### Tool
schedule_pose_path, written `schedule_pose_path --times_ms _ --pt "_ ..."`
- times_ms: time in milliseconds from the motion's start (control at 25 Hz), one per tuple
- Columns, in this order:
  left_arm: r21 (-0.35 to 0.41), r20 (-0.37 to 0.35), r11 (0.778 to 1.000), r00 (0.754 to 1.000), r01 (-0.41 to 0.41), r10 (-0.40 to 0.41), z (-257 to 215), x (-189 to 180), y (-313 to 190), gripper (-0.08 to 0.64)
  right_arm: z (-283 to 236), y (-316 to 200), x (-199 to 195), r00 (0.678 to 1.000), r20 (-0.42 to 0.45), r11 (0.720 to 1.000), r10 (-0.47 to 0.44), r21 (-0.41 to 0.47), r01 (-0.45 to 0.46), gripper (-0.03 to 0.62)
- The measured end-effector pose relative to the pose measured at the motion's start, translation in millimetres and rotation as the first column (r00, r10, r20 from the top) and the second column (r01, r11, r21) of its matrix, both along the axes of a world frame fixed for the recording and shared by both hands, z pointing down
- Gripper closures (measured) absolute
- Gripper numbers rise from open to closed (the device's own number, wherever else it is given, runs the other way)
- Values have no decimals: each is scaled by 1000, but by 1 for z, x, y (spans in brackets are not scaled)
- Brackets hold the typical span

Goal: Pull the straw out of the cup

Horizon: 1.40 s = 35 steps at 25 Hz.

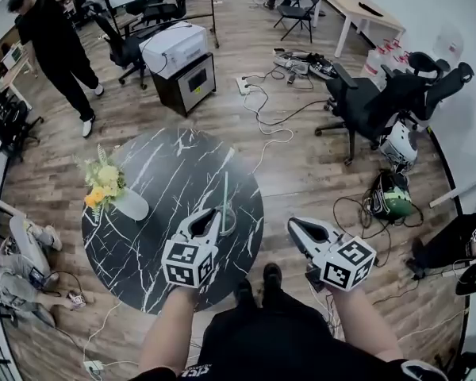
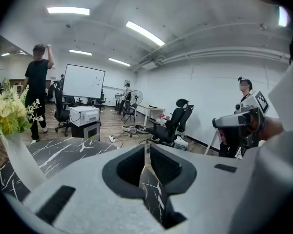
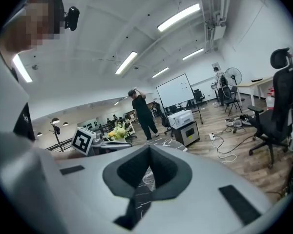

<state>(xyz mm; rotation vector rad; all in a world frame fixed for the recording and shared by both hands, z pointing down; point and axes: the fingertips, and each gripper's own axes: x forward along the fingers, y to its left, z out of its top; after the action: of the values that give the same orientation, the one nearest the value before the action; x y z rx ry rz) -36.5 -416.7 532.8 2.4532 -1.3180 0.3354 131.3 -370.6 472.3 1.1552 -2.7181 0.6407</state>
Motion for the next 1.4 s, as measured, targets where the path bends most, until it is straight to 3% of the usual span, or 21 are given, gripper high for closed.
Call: schedule_pose_path --times_ms 600,1200,1400 --pt "-184 89 980 992 -77 94 99 19 -56 387 49 -47 2 999 -2 994 -42 -103 41 586" --pt "-347 195 936 972 -57 131 166 30 -72 371 61 -52 25 999 27 988 -40 -150 44 586" --pt "-364 209 929 966 -68 152 173 32 -74 374 63 -46 36 1000 22 987 -13 -159 17 586"
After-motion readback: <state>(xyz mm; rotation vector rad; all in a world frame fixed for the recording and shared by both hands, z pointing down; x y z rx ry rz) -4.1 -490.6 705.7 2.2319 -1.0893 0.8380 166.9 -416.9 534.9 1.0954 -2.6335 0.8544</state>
